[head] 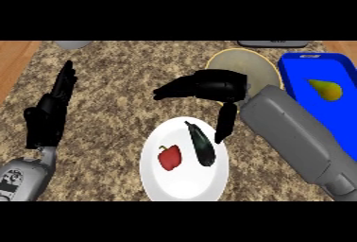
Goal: Pick the bell pepper from the plate and place it in the bowl
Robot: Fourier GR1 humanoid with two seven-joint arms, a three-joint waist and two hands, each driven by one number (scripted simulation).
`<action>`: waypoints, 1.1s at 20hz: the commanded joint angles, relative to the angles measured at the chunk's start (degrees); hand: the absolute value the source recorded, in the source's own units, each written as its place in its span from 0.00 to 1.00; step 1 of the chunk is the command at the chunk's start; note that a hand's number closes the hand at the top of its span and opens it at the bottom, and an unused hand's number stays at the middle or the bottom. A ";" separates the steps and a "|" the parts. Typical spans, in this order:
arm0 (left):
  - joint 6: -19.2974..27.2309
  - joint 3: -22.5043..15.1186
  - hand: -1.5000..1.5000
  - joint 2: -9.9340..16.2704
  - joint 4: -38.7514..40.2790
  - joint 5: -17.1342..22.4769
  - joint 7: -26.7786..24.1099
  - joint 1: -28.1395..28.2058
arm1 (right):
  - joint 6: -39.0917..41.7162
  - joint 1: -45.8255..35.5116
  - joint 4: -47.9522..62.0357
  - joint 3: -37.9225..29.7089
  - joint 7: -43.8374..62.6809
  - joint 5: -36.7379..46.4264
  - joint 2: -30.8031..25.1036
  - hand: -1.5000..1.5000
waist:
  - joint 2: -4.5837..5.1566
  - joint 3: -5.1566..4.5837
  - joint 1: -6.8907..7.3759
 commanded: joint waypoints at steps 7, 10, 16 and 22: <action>-0.02 1.27 0.50 -2.07 -0.10 -2.16 0.28 0.38 | 9.36 -3.76 -1.44 6.23 9.54 8.57 8.05 0.00 | -0.15 0.00 -0.86; -1.82 2.99 0.50 -0.87 -1.34 -1.46 1.24 0.95 | 6.50 0.62 -2.62 9.60 10.93 13.67 10.53 0.00 | -0.14 0.02 -0.81; -1.68 3.15 0.50 -2.70 0.60 -3.55 1.76 -0.79 | 7.39 2.50 0.20 14.00 10.70 21.24 11.10 0.00 | 0.04 0.02 -1.08; -3.66 5.19 0.50 -3.25 -0.49 -3.34 0.07 0.70 | 4.79 2.15 7.09 13.11 14.46 28.48 16.49 0.00 | 0.09 0.02 -0.63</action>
